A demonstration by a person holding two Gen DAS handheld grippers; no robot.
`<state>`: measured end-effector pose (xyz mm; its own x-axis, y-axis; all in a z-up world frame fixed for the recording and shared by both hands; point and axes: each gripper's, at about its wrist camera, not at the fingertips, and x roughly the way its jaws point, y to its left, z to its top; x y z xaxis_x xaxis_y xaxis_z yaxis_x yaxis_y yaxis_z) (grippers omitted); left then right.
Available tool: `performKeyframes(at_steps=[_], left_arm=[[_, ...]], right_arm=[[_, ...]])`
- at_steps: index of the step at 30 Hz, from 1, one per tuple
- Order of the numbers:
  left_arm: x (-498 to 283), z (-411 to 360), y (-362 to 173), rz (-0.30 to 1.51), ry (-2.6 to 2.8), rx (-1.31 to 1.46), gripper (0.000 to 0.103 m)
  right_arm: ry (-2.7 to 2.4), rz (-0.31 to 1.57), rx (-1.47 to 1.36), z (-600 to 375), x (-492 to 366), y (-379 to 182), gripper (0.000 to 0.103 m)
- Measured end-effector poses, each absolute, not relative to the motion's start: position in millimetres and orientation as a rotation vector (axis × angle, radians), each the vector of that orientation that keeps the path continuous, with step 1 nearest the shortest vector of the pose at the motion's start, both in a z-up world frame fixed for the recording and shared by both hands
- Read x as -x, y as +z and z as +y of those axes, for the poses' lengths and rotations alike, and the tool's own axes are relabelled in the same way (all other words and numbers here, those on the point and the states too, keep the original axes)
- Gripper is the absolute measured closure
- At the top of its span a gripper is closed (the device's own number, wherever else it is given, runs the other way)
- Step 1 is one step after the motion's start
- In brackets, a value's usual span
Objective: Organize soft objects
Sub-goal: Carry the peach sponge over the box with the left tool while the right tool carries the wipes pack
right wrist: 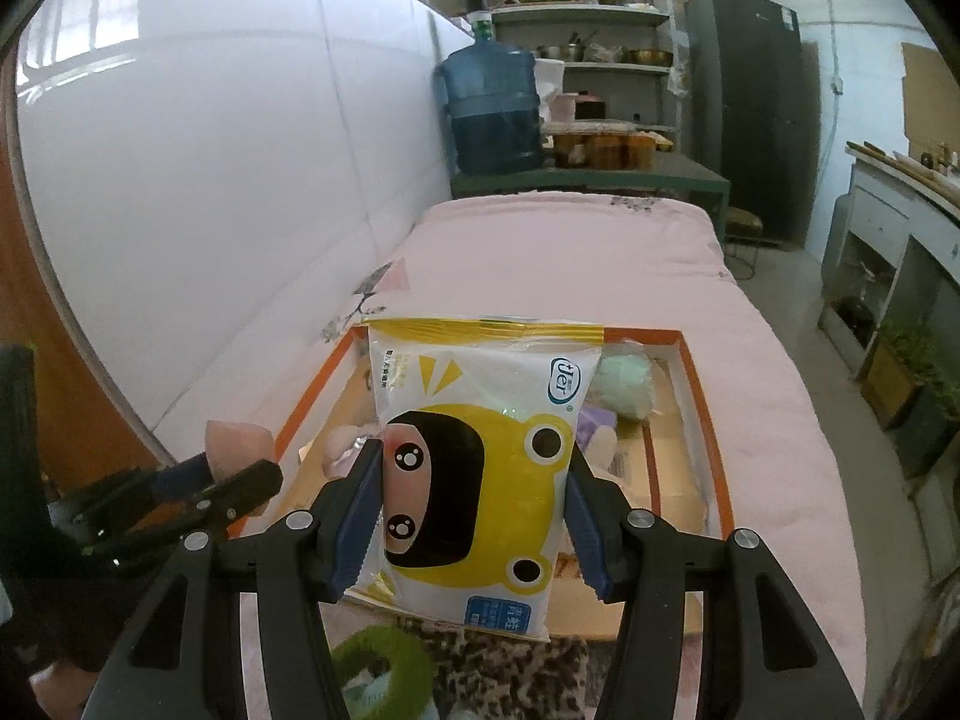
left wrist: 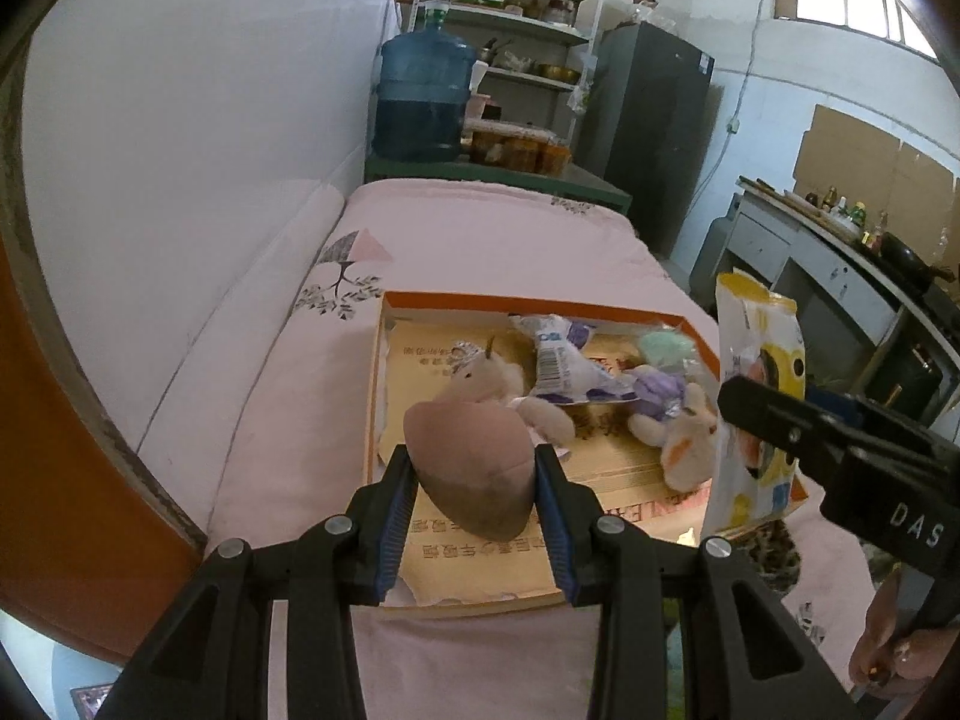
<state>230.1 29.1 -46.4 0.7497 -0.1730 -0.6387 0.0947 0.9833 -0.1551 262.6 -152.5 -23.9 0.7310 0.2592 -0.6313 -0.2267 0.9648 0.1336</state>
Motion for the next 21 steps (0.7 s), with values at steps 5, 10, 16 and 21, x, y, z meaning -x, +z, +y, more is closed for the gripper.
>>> performKeyframes(at_steps=[5, 10, 16, 21], left_arm=[[-237, 30, -55, 0.731, -0.135, 0.108, 0.064], [-241, 31, -63, 0.747, -0.127, 0.100, 0.064], [-246, 29, -70, 0.764, -0.126, 0.091, 0.064], [-250, 28, -76, 0.778, -0.125, 0.081, 0.064]], right_arm=[[0.273, 0.725, -0.041, -148, -272, -33, 0.045], [0.280, 0.761, -0.043, -145, -284, -45, 0.045], [0.284, 0.790, -0.032, -142, -293, -56, 0.045], [0.287, 0.815, -0.029, -142, -299, -64, 0.045]])
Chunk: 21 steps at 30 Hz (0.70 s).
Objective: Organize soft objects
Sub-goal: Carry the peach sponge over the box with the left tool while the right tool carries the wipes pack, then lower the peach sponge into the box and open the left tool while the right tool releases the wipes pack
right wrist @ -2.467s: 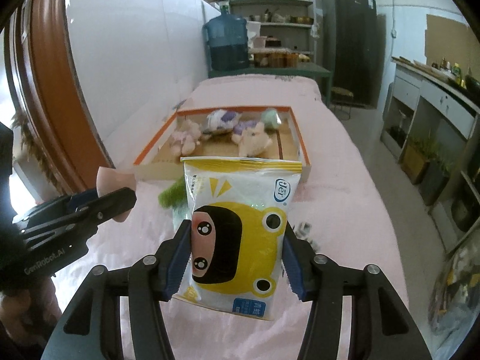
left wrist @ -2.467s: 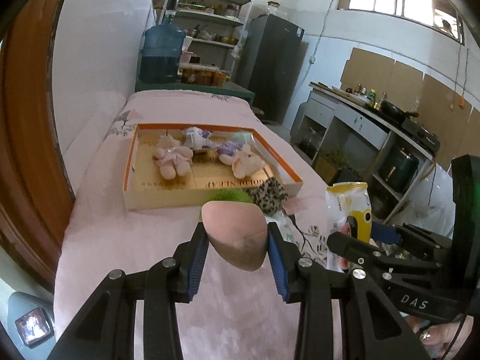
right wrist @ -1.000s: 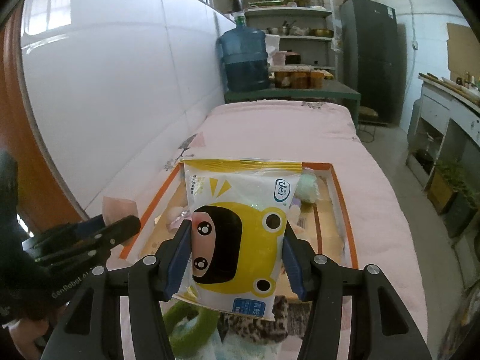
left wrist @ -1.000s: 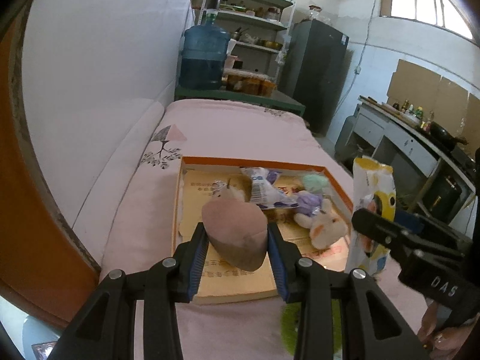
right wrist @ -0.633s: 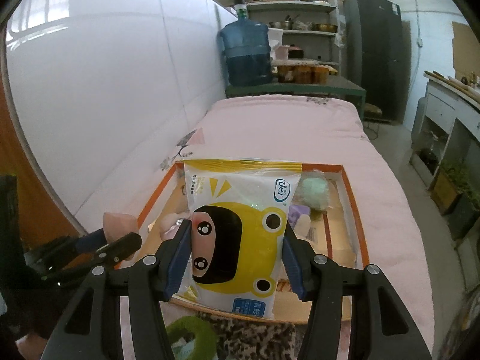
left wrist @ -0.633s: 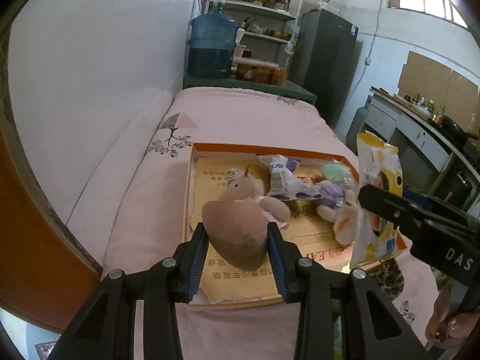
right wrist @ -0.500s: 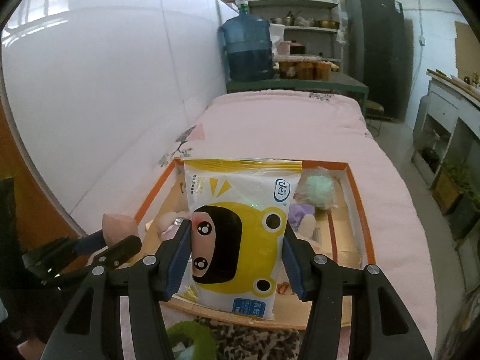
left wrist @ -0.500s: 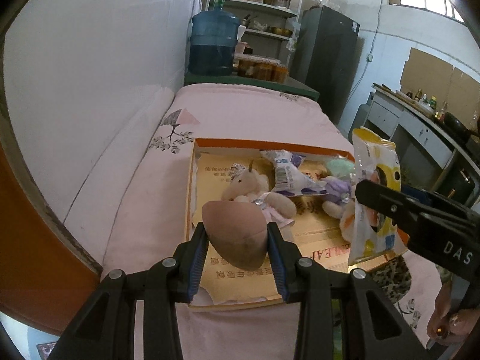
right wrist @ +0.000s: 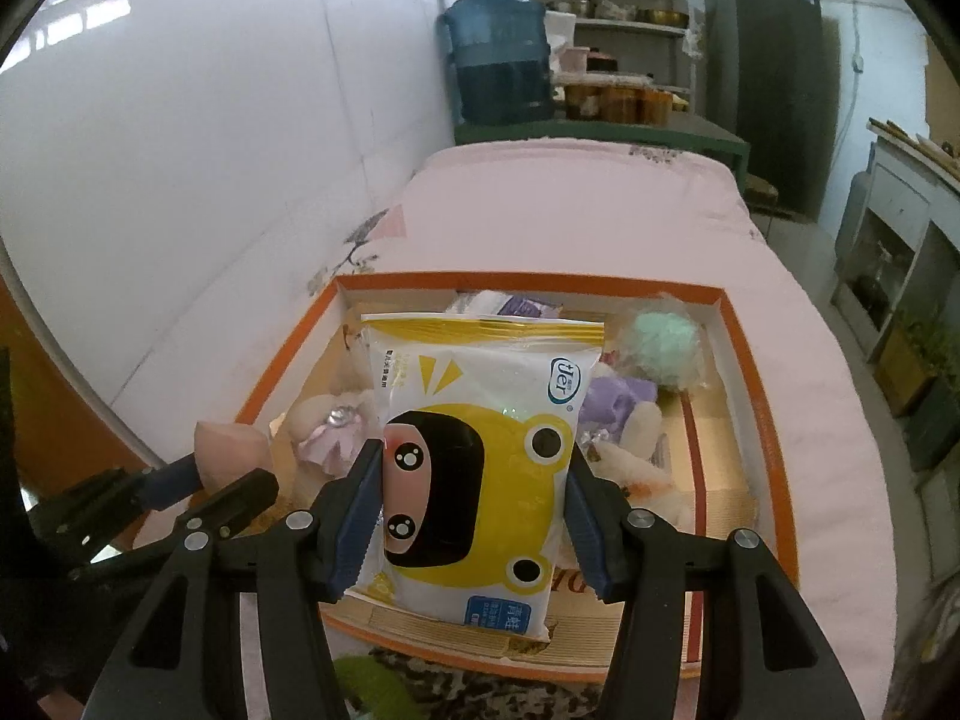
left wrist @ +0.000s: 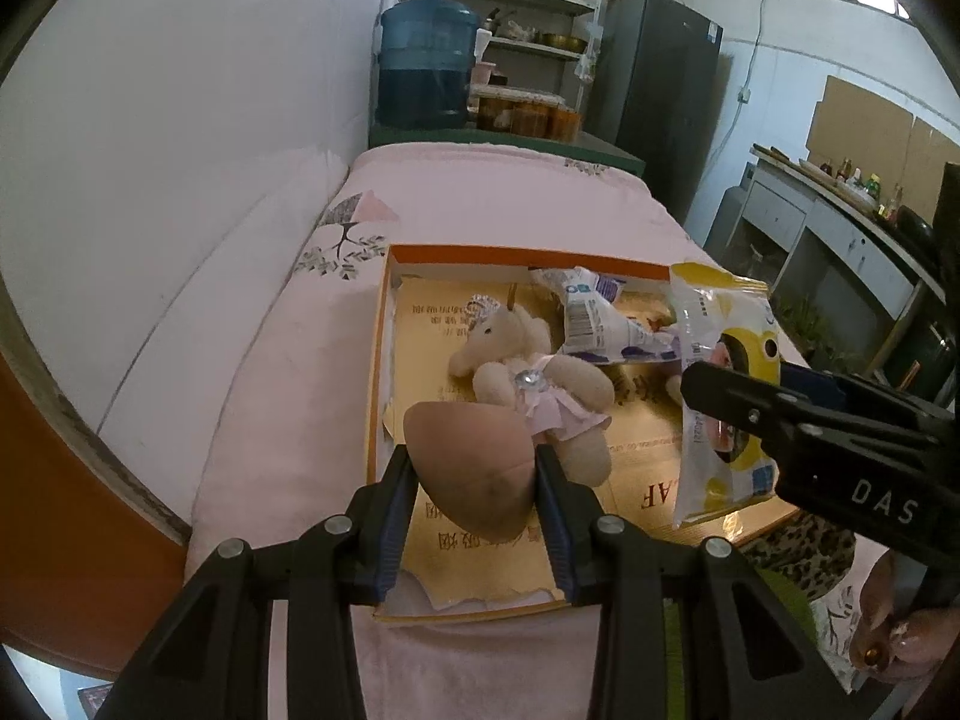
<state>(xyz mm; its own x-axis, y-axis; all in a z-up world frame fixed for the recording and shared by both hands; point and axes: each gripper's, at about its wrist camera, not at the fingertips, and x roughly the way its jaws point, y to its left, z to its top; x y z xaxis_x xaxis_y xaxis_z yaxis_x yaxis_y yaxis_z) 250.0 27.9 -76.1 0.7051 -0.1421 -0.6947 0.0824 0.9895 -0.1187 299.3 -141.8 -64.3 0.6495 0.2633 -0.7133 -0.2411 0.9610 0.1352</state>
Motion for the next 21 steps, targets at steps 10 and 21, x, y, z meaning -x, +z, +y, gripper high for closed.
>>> performKeyframes(at_steps=[10, 21], left_arm=[[-256, 26, -92, 0.828, -0.132, 0.079, 0.064], [-257, 23, -96, 0.823, -0.161, 0.090, 0.062]], right_arm=[[0.295, 0.884, -0.034, -139, -320, -83, 0.045], [0.283, 0.915, -0.012, -131, -329, -98, 0.043]])
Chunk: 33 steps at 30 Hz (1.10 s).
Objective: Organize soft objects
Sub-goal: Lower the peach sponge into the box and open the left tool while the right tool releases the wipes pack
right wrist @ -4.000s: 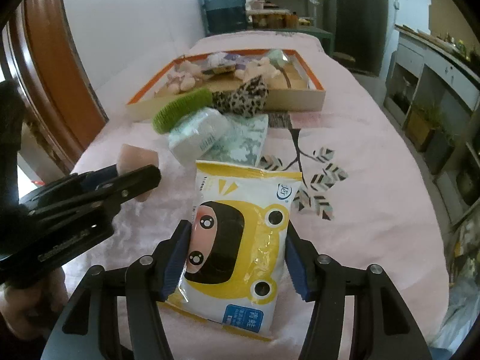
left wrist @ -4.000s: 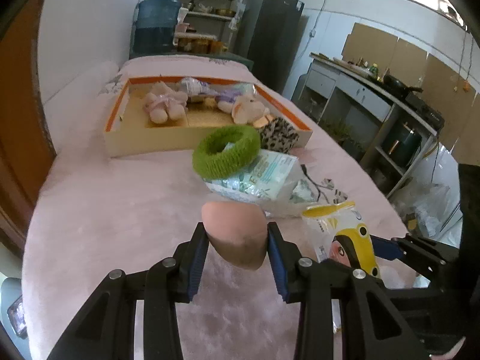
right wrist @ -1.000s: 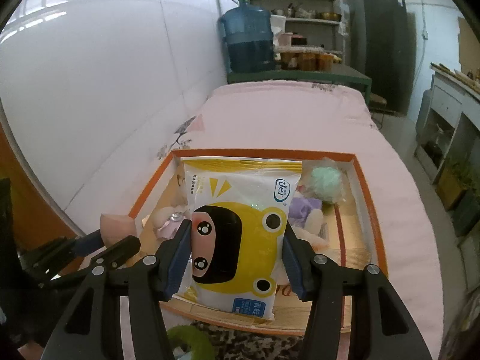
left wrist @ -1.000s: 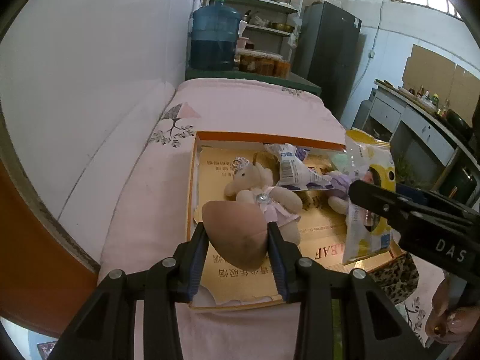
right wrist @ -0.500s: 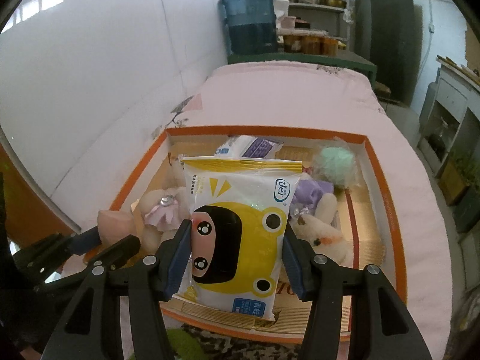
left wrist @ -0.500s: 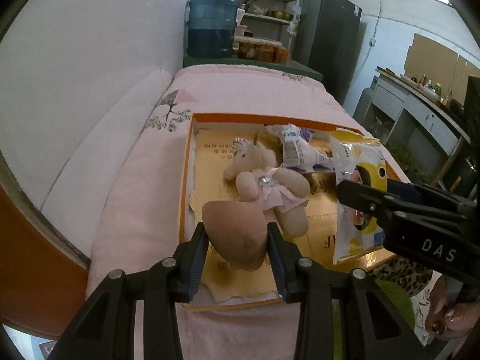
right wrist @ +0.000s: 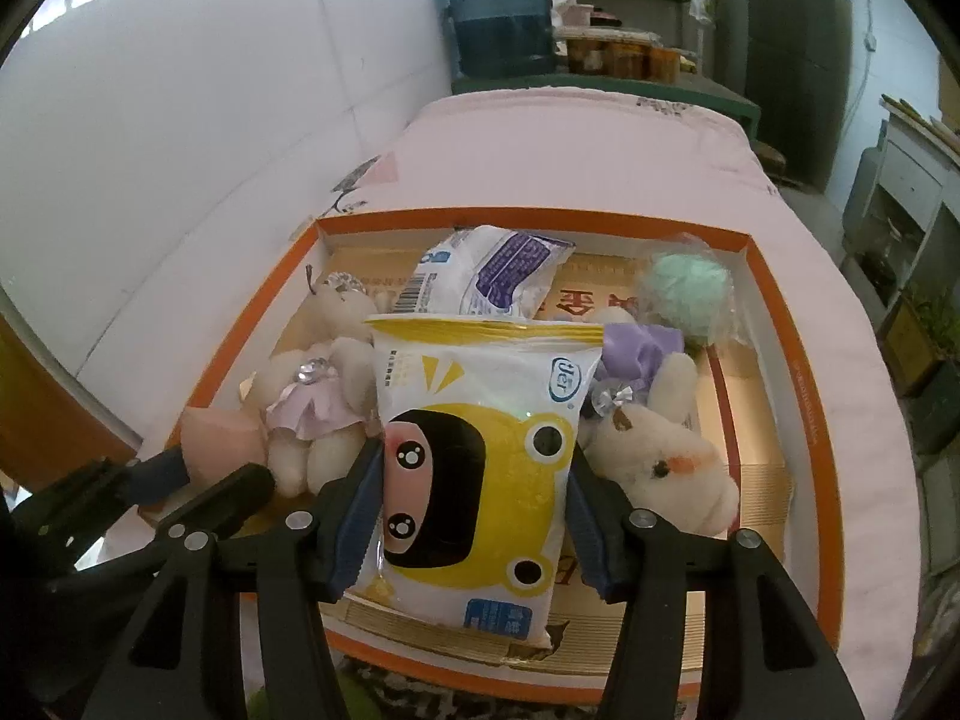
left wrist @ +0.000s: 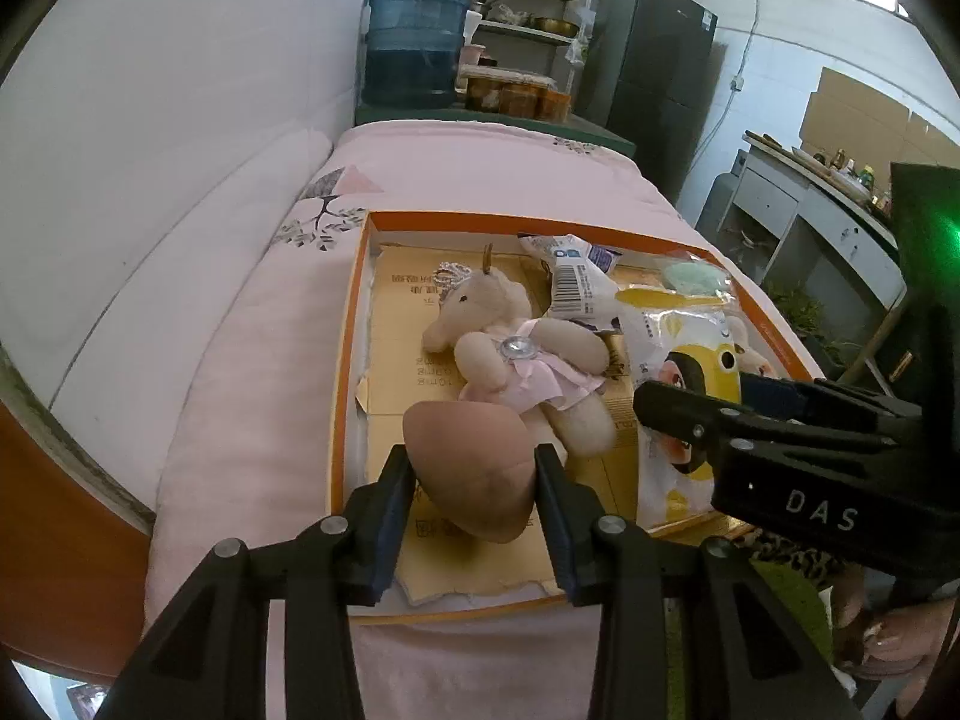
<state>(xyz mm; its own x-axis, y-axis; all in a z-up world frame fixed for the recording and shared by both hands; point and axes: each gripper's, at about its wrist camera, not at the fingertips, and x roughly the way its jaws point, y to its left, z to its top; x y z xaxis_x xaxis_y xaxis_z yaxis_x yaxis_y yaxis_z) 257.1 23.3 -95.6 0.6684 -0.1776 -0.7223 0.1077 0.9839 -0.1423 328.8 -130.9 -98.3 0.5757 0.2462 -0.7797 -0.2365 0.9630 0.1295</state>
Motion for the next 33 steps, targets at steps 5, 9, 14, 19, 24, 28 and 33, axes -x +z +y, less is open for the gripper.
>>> performKeyframes(at_steps=[5, 9, 14, 19, 24, 28, 33], left_arm=[[-255, 24, -94, 0.815, -0.160, 0.094, 0.054], [-253, 23, -91, 0.798, -0.160, 0.089, 0.048], [-252, 21, -89, 0.790, -0.157, 0.074, 0.048], [-249, 21, -85, 0.775, -0.158, 0.073, 0.048], [-246, 21, -82, 0.767, -0.160, 0.069, 0.048], [-242, 19, -79, 0.765, -0.162, 0.069, 0.048], [-236, 17, -74, 0.755, -0.162, 0.066, 0.048]], right_arm=[[0.276, 0.909, -0.003, -127, -329, -99, 0.043], [0.279, 0.901, -0.002, -127, -328, -99, 0.041], [0.277, 0.895, -0.002, -129, -325, -97, 0.038], [0.273, 0.883, -0.003, -130, -321, -92, 0.038], [0.272, 0.872, -0.007, -132, -316, -86, 0.038], [0.268, 0.864, -0.005, -134, -310, -81, 0.038], [0.261, 0.861, -0.013, -138, -301, -75, 0.038]])
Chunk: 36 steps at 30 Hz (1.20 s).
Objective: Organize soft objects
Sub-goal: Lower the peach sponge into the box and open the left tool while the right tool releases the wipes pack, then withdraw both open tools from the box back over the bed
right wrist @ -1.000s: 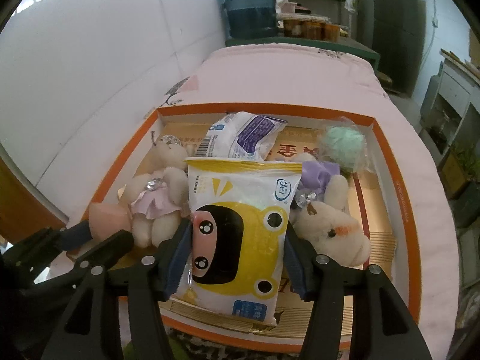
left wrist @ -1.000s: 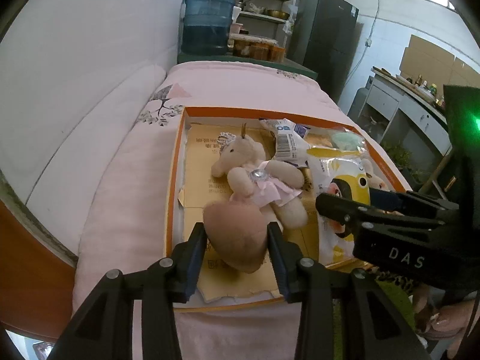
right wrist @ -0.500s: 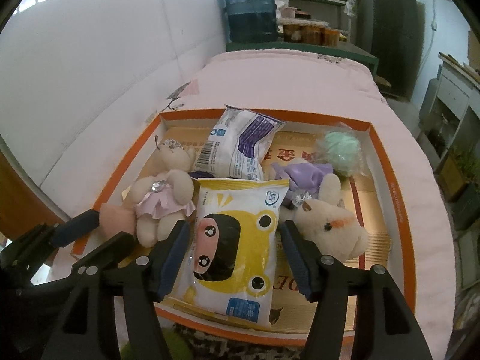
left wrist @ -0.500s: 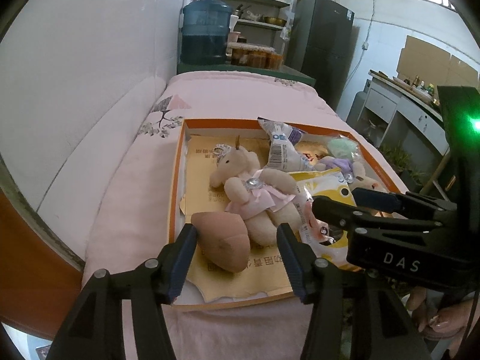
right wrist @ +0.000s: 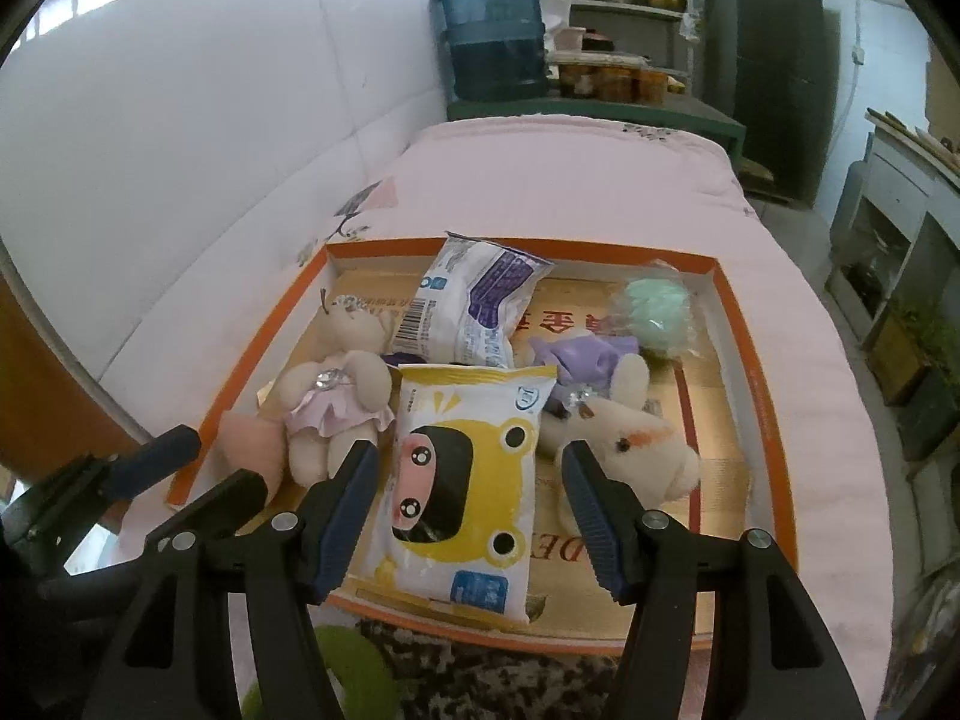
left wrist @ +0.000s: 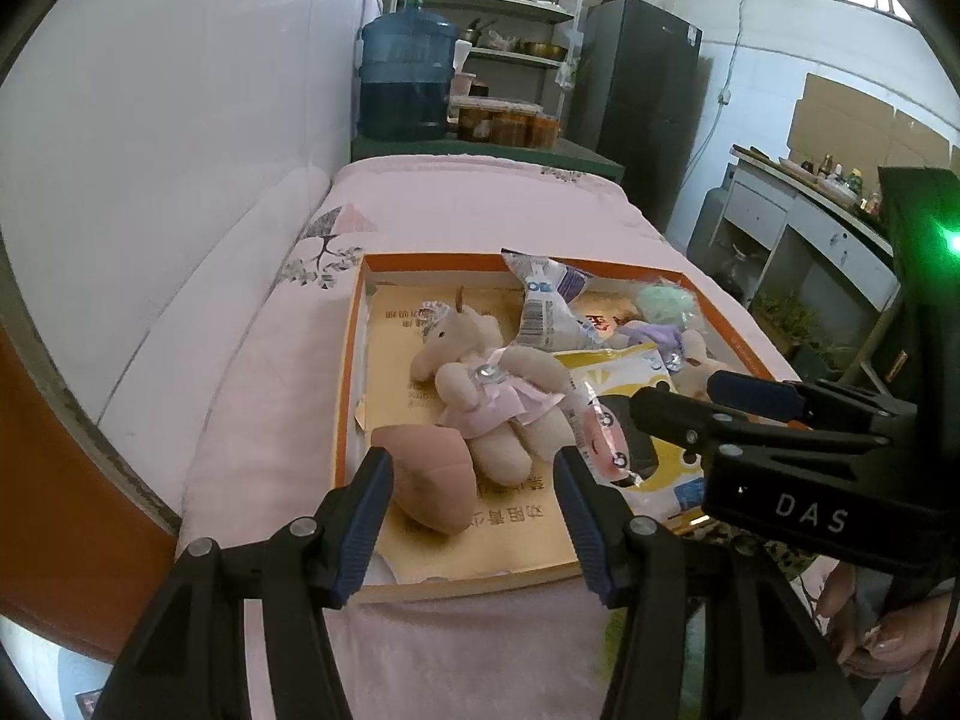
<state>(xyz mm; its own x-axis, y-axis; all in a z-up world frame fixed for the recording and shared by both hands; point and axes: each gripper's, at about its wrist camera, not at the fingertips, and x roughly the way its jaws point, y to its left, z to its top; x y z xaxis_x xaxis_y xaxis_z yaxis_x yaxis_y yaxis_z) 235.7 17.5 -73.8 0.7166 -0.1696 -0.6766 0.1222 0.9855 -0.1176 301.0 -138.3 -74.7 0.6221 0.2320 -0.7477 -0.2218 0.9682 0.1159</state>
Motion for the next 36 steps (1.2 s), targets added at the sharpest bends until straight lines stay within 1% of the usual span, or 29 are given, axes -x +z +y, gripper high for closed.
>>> performKeyframes(at_steps=[17, 36], left_arm=[[-213, 13, -56, 0.736, -0.163, 0.068, 0.048], [-168, 19, -36, 0.705, -0.165, 0.083, 0.048]], right_arm=[[0.237, 0.831, -0.020, -155, -264, -49, 0.038], [0.183, 0.798, -0.041, -181, -210, -23, 0.038]])
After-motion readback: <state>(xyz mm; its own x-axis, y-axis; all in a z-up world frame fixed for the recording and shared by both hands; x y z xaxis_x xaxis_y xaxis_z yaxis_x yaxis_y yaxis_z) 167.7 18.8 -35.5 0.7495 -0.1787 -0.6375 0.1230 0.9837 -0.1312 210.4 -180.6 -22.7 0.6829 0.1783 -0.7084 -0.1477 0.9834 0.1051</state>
